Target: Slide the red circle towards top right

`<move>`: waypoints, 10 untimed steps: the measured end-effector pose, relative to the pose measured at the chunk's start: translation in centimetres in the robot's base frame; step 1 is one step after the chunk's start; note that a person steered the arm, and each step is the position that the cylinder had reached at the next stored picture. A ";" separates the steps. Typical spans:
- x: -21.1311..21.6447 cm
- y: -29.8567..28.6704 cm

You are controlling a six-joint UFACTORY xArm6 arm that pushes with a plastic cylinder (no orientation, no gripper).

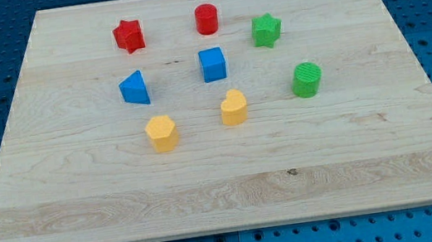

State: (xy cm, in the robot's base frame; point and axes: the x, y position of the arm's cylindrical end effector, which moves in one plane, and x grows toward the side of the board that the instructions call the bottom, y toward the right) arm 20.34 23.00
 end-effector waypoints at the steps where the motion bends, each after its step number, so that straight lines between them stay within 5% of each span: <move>1: 0.0 -10.1; 3: -0.8 -25.7; 4: 0.4 -26.5; 5: 6.7 -29.2; 6: 10.1 -29.5; 8: 6.2 -26.4; 10: 8.8 -24.9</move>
State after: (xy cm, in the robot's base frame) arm 29.10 -1.94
